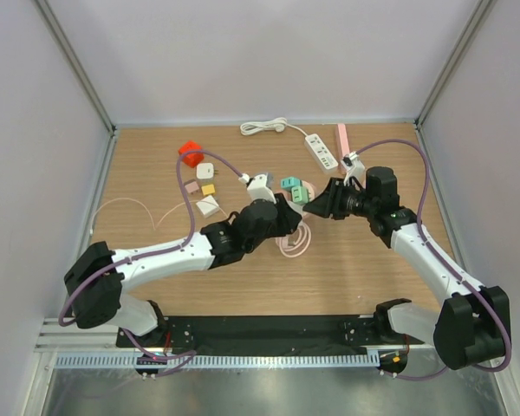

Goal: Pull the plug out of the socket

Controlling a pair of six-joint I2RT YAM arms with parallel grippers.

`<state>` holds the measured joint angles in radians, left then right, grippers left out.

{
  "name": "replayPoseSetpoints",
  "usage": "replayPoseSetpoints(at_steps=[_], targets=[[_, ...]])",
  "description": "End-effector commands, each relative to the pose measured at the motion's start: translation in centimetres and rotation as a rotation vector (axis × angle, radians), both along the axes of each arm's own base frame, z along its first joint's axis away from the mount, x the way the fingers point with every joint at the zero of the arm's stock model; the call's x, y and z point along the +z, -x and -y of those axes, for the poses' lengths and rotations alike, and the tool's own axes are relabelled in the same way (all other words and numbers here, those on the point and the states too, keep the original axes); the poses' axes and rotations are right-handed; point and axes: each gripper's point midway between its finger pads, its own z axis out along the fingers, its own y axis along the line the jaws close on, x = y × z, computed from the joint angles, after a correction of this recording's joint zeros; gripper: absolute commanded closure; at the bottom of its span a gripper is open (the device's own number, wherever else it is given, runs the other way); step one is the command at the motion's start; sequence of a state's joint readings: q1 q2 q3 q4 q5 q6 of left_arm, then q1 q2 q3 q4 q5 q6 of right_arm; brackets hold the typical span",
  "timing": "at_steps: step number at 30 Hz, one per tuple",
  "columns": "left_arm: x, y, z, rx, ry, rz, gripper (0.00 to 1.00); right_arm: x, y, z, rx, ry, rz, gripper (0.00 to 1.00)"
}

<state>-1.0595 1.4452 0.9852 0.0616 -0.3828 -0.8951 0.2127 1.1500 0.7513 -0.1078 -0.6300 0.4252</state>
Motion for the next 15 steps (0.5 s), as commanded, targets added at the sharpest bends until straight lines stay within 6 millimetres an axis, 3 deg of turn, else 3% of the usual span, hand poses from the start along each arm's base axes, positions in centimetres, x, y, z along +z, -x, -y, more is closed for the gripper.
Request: replayPoseSetpoints(at_steps=[1,6,10,15], targets=[[5.9,2.2,1.9,-0.074,0.205,-0.052,1.00,-0.8,-6.6,8.6,-0.396,0.253,0.164,0.99],[6.5,2.8,2.4,-0.147,0.267,-0.083,1.00,-0.6,-6.7,8.9,-0.405,0.270,0.178,0.99],[6.6,3.3,2.4,-0.266,0.129,0.066,1.00,-0.6,-6.6,8.7,-0.389,0.266,0.183,0.99],[5.7,3.2,2.0,-0.278,0.063,0.088,1.00,-0.6,-6.5,8.4,-0.372,0.262,0.185,0.99]])
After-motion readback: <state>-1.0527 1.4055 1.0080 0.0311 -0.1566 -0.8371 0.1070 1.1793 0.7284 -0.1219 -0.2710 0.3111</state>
